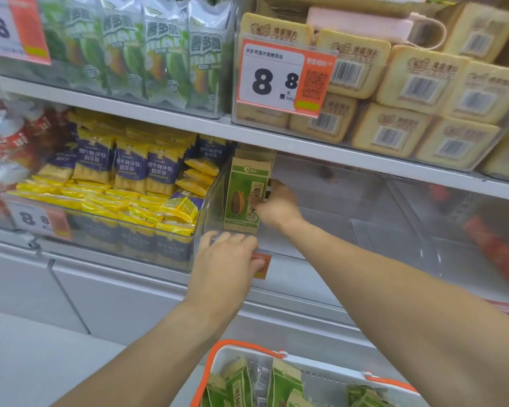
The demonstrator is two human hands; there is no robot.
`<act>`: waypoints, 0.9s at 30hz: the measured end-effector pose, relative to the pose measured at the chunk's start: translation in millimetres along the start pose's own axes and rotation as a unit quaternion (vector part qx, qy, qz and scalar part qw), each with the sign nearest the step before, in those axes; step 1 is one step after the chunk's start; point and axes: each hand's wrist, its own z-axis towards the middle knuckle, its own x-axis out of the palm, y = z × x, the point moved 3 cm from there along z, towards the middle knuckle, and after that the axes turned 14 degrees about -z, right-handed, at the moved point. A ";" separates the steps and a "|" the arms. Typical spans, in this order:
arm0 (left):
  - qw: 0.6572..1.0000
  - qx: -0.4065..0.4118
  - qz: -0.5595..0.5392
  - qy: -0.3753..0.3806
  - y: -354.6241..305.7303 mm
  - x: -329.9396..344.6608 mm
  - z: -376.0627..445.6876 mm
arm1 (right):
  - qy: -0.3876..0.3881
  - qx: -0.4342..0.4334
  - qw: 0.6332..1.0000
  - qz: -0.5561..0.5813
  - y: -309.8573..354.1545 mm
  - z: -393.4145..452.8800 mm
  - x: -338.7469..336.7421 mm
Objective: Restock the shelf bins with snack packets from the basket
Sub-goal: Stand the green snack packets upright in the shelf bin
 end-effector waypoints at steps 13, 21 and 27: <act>1.000 -0.023 0.002 -0.002 -6.5 -8.6 1.5 | -0.101 -0.051 0.985 0.131 -27.0 -73.7 -81.9; 0.980 0.051 -0.194 0.012 -56.1 3.5 -16.7 | 0.044 -0.125 0.990 0.052 -110.9 -212.0 -97.5; 0.929 -0.058 -0.136 0.339 -84.4 84.2 -69.3 | 0.308 -0.091 0.933 -0.161 -218.4 -254.7 -24.3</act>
